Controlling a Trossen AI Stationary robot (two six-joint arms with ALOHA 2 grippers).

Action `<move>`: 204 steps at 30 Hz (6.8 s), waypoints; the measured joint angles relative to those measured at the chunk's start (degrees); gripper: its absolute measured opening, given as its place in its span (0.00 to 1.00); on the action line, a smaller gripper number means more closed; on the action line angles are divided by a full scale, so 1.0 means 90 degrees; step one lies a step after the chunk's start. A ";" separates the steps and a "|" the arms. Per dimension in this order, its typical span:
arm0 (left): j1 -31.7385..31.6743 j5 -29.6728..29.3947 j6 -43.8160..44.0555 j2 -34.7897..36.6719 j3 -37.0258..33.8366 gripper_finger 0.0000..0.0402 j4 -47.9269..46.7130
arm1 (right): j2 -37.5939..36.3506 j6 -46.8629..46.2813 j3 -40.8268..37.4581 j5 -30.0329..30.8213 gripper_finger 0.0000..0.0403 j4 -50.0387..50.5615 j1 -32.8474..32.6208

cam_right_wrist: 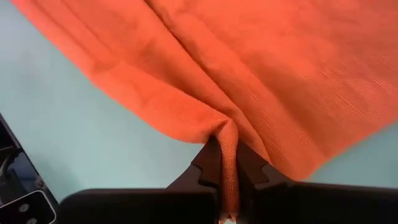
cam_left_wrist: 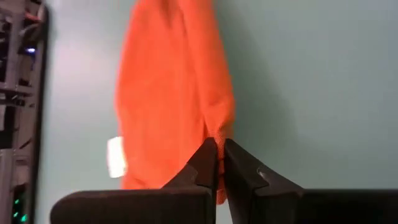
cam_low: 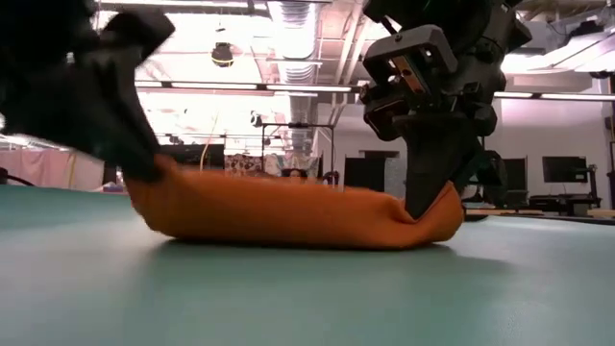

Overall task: Roll towel into tight, uniform cylinder
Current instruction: Roll the orange towel

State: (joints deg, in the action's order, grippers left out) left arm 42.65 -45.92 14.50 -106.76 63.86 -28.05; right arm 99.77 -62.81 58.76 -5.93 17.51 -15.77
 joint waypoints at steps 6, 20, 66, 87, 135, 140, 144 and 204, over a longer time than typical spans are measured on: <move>-0.0340 -0.0128 -0.0256 0.0640 -0.0059 0.00 -0.0314 | 0.0000 0.0037 0.0000 -0.0046 0.07 -0.0028 0.0000; -0.1366 0.1615 -0.0841 0.0777 -0.0941 0.00 0.0598 | 0.0000 0.0007 0.0000 -0.0202 0.07 -0.0045 -0.0190; -0.2066 0.4207 -0.1464 0.1522 -0.0993 0.00 0.1586 | -0.0002 0.0544 -0.0005 -0.0703 0.06 -0.0287 -0.0815; -0.1786 0.3964 -0.2012 0.2433 -0.0991 0.00 0.1818 | -0.0002 0.0978 0.0002 -0.0503 0.06 -0.0381 -0.1095; -0.2760 0.5003 -0.3500 0.0976 -0.0986 0.00 0.4065 | 0.0005 0.1825 -0.0010 0.0390 0.06 -0.0022 -0.1403; -0.2994 0.5071 -0.3913 0.0280 -0.0991 0.00 0.4931 | 0.0005 0.1997 -0.0010 0.0561 0.06 0.0012 -0.1428; -0.3156 0.5077 -0.4144 -0.0183 -0.0988 0.00 0.5632 | 0.0002 0.2091 -0.0007 0.0665 0.06 0.0029 -0.1423; -0.3919 0.6227 -0.6030 0.0032 -0.0712 0.00 0.3007 | 0.0826 0.4745 0.0001 0.4502 0.51 -0.0802 -0.2989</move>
State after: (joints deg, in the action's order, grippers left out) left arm 7.38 10.11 -39.77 -106.47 57.45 -0.99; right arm 107.20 -20.10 58.77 34.58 10.29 -42.67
